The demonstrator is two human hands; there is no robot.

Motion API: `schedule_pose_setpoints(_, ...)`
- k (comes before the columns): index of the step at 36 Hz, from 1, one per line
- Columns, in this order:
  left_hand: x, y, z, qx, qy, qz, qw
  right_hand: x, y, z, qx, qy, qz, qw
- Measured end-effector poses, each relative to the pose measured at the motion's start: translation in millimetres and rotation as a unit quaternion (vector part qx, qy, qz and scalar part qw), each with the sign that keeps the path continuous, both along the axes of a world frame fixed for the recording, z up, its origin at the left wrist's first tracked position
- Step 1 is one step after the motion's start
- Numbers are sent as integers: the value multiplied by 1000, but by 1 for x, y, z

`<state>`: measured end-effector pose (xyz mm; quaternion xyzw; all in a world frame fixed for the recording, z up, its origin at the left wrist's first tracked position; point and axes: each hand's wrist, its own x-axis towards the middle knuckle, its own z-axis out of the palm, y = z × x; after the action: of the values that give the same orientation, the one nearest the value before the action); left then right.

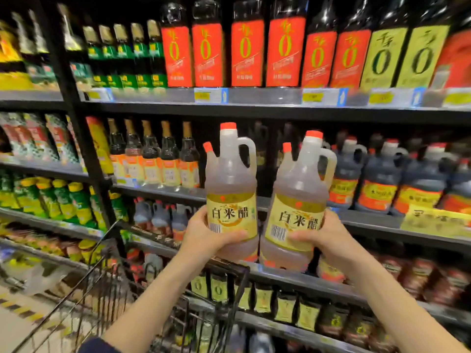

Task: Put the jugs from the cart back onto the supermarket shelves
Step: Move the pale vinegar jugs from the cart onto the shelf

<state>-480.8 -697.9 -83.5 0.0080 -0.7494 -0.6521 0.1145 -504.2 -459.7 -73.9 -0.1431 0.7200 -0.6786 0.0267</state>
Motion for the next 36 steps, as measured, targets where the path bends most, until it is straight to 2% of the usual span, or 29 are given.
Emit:
schedule_pose_setpoints(15,-76,70,13,-4,110,-16,994,-41,74,9,-41,23,-59,997)
schedule_pose_setpoints(21,-113,77,12,10,151,-52,987,-62,77,2,-69,23,-105,992)
schedule_pose_setpoints(29,-188,66,5,-63,187,-90,976,-88,68,0,-95,40,-111,988)
schedule_pose_setpoints(36,-238,59,-3,-53,211,-134,967,-118,56,-7,-102,28,-169,980)
